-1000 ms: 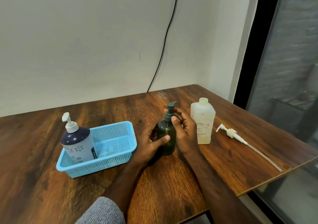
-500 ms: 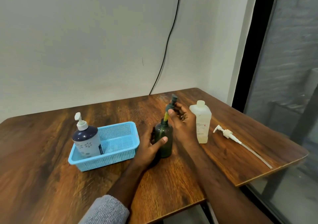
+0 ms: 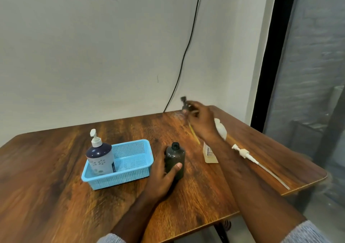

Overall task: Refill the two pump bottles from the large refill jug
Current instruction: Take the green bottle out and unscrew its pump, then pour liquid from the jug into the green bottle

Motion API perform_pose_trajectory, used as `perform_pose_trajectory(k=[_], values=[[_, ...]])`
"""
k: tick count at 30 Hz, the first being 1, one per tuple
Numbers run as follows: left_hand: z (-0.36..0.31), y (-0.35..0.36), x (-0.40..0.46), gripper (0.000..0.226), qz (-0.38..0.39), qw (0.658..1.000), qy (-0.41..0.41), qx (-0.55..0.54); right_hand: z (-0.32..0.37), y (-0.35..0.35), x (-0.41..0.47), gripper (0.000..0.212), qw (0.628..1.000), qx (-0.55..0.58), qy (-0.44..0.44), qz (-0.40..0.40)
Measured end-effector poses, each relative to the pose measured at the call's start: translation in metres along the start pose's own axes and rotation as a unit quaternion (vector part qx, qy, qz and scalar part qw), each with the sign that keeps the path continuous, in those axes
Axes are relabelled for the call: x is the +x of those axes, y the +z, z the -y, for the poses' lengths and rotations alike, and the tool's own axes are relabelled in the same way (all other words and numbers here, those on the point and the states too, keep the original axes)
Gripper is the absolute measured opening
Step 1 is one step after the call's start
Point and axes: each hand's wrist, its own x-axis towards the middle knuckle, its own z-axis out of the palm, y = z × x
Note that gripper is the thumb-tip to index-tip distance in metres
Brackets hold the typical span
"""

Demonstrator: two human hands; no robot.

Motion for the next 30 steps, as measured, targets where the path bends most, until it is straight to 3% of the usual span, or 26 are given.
perform_pose_trajectory(k=[3,6,9,14,18,30], values=[[0.000,0.000,-0.002,0.053,-0.007,1.000,0.001,0.019,-0.027,0.022,-0.024,0.027,0.975,-0.167,0.043,0.142],[0.001,0.001,-0.001,0.049,-0.008,0.999,0.007,0.039,-0.050,0.030,-0.041,0.015,0.937,-0.289,0.064,0.186],[0.005,0.003,0.000,0.053,-0.012,0.998,0.016,0.065,-0.063,0.028,-0.046,0.011,0.923,-0.312,0.096,0.202],[0.012,0.003,0.005,0.054,-0.025,0.999,0.010,0.048,-0.075,0.025,-0.048,0.029,0.912,-0.321,0.105,0.234],[0.015,0.004,0.007,0.051,-0.020,0.998,0.012,0.055,-0.084,0.021,-0.059,0.036,0.917,-0.336,0.087,0.198],[0.017,0.005,0.011,0.049,-0.024,0.998,-0.007,0.050,-0.089,0.033,-0.066,0.027,0.919,-0.367,0.051,0.135]])
